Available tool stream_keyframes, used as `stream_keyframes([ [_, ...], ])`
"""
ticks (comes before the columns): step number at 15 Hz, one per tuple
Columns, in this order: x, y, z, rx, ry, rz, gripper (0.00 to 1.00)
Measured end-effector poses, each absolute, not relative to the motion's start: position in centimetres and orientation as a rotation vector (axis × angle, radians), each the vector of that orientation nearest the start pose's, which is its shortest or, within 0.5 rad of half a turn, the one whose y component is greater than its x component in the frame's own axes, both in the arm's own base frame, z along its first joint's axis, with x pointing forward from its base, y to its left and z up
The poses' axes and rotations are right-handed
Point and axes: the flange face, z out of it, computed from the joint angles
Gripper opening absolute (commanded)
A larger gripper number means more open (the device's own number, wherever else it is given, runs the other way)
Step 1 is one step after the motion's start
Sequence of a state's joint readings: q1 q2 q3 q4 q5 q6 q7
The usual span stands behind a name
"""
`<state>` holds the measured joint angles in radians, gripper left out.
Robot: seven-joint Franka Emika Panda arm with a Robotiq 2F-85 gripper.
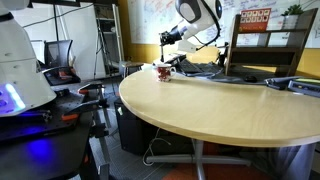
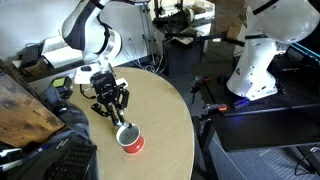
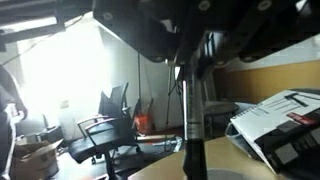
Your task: Place the marker in the mug
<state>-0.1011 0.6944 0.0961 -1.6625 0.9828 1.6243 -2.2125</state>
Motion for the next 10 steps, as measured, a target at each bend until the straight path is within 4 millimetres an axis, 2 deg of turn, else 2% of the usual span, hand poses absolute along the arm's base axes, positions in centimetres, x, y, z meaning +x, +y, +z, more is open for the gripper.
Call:
stream_keyframes([
  [3, 62.9, 7.5, 18.8, -1.196, -1.484, -0.703, 0.05],
  [10, 63.6, 6.8, 16.0, -1.286, -1.351, -0.809, 0.05],
])
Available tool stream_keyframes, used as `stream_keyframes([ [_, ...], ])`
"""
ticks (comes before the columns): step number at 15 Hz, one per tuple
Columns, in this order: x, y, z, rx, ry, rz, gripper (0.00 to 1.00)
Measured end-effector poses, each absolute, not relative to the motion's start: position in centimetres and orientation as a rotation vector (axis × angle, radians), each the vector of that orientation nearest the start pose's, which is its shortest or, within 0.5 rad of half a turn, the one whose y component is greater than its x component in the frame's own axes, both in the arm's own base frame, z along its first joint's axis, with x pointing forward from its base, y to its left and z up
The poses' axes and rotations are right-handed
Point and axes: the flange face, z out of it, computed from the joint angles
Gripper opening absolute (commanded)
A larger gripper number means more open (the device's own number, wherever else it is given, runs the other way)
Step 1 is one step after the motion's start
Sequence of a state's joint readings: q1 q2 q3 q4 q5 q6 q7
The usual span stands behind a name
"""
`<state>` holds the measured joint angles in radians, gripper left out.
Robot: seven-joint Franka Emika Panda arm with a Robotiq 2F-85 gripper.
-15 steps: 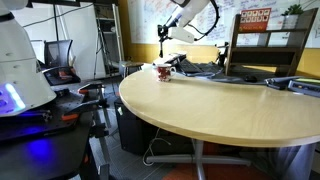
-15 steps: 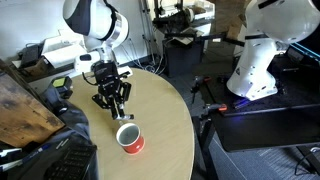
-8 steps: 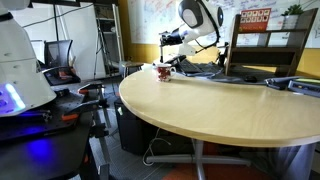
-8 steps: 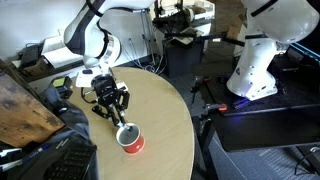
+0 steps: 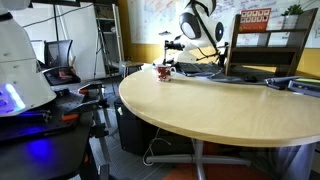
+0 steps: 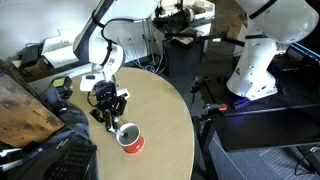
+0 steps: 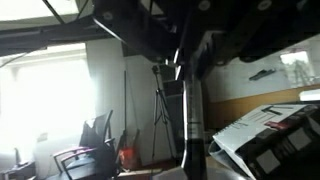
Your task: Place the marker in the mug
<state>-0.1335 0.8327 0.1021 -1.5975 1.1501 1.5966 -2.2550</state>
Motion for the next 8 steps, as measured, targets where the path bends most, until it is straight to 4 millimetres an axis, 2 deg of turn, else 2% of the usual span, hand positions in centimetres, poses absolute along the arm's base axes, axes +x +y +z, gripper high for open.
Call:
stream_keyframes([
  [2, 63.5, 6.2, 15.1, -1.341, -1.343, -0.815, 0.07],
  [3, 63.4, 6.1, 14.8, -1.360, -1.345, -0.813, 0.44],
  [4, 63.4, 6.1, 14.6, -1.373, -1.348, -0.811, 0.44],
  [8, 62.3, 7.3, 14.8, -1.360, -1.346, -0.784, 0.73],
])
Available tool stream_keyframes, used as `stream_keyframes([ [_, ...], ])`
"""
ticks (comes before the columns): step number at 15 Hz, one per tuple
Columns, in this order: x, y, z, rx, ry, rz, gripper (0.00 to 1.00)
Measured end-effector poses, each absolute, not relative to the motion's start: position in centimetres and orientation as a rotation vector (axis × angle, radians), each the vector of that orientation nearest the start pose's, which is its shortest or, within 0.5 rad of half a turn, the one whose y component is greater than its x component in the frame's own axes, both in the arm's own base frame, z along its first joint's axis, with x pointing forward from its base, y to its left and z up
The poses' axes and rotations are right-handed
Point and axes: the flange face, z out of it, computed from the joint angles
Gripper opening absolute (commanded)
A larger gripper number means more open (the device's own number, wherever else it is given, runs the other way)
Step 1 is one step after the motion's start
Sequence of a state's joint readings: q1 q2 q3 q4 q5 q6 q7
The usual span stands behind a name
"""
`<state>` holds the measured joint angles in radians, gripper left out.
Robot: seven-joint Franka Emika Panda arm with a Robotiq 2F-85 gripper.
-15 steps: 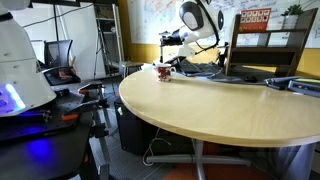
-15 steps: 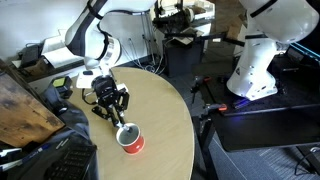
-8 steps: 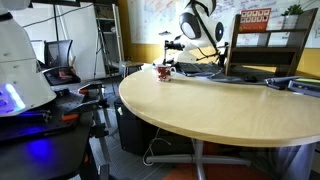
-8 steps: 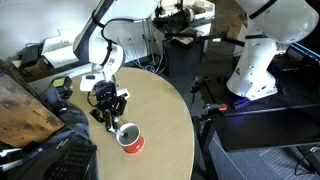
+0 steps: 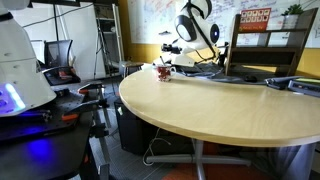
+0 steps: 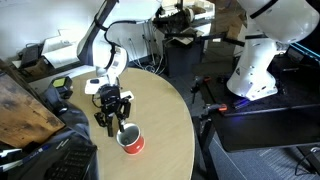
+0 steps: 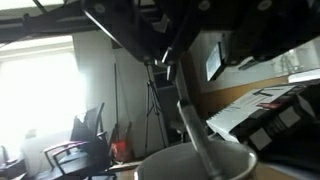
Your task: Place the marker in the mug
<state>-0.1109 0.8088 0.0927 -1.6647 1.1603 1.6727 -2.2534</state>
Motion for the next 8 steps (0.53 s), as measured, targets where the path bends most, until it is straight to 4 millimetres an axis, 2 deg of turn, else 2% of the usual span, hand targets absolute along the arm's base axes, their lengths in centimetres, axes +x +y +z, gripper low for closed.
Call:
stream_keyframes([
  [3, 60.4, 8.2, 16.6, -1.353, -1.343, -0.762, 0.95],
  [4, 59.6, 8.5, 17.6, -1.355, -1.340, -0.762, 1.00],
  [8, 55.5, 9.1, 21.4, -1.389, -1.277, -0.739, 1.00],
])
